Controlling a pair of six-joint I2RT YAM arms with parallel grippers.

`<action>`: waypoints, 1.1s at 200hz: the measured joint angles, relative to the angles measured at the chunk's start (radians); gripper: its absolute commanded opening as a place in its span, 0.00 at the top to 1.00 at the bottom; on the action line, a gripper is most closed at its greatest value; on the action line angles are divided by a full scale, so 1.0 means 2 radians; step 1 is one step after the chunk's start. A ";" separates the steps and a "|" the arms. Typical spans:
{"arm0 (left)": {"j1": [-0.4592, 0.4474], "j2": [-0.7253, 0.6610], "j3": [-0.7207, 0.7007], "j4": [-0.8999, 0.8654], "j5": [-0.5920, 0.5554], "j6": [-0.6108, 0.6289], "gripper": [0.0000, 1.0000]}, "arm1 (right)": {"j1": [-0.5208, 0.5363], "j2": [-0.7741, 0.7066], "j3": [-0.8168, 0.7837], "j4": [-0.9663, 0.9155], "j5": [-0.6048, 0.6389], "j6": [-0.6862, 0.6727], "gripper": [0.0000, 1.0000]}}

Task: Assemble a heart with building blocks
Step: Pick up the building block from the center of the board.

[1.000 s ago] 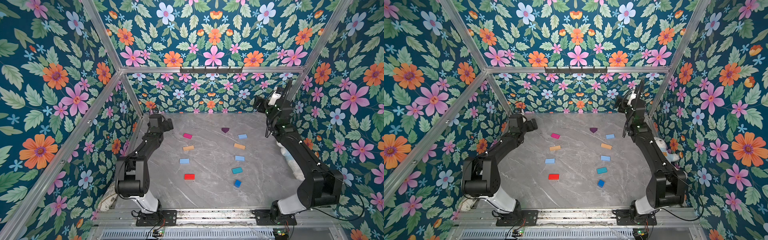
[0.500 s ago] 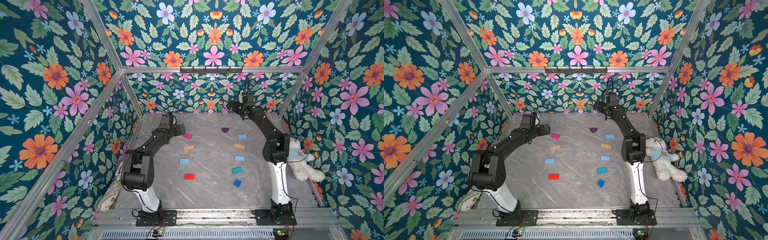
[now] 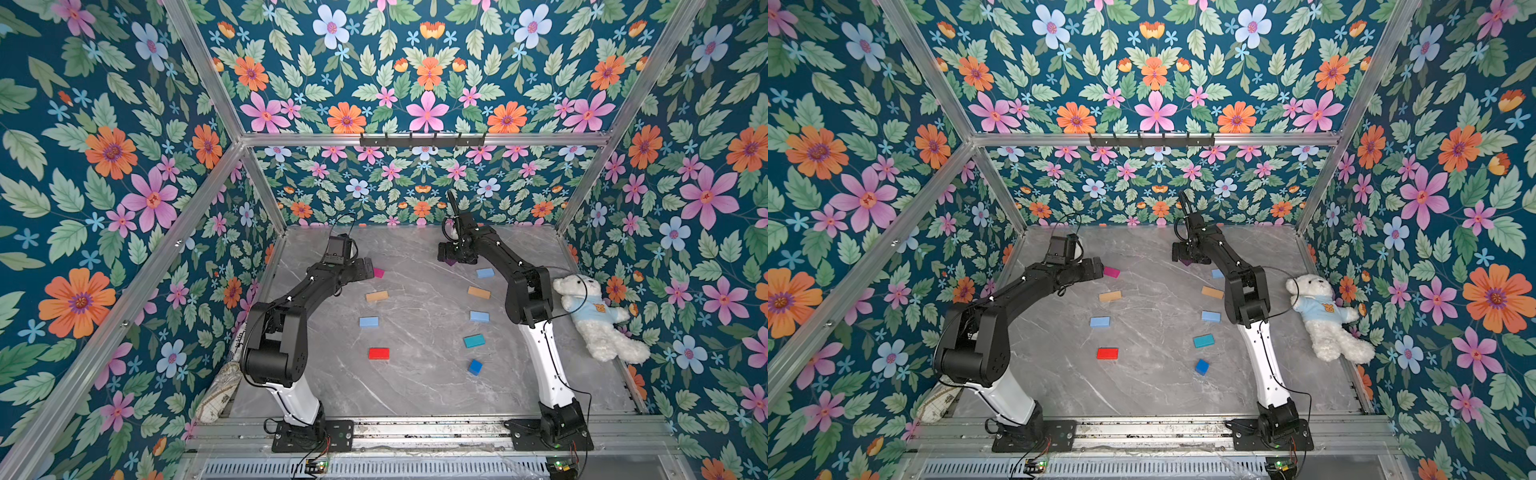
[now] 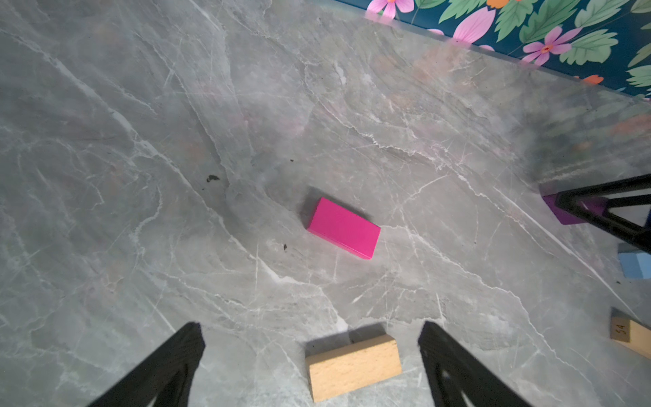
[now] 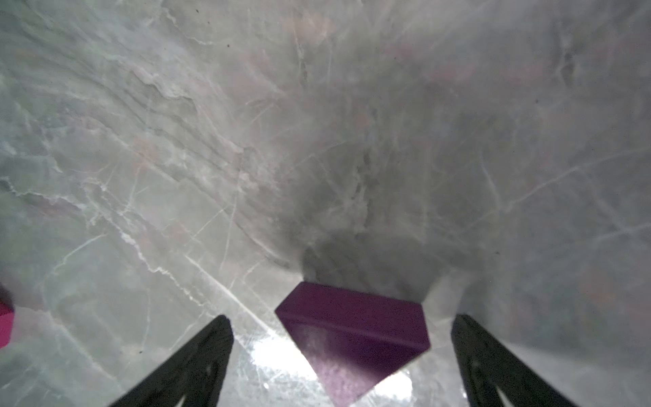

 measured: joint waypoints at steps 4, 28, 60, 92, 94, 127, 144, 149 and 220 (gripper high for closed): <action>0.000 0.001 0.001 0.000 0.000 0.000 0.00 | 0.000 0.000 0.000 0.000 0.003 -0.002 0.02; 0.000 0.007 0.009 -0.005 -0.004 0.000 0.00 | 0.001 0.002 0.000 0.000 0.016 -0.010 0.15; 0.000 0.013 0.015 -0.007 -0.008 0.002 0.01 | 0.002 0.014 0.013 0.000 0.017 -0.021 0.29; 0.000 0.016 0.016 -0.009 -0.010 0.002 0.01 | 0.003 0.015 0.009 0.000 0.026 -0.025 0.42; 0.000 0.016 0.016 -0.009 -0.010 0.002 0.01 | 0.003 0.015 0.008 0.001 0.026 -0.026 0.43; 0.000 0.019 0.018 -0.011 -0.012 0.004 0.01 | 0.007 0.015 0.003 0.010 0.030 -0.028 0.50; 0.000 0.020 0.019 -0.011 -0.012 0.005 0.01 | 0.010 0.012 -0.004 0.018 0.031 -0.028 0.52; 0.000 0.020 0.019 -0.011 -0.012 0.006 0.01 | 0.011 0.010 -0.008 0.021 0.031 -0.027 0.52; 0.001 0.021 0.018 -0.011 -0.017 0.015 0.01 | 0.028 -0.013 -0.047 0.032 0.029 -0.045 0.58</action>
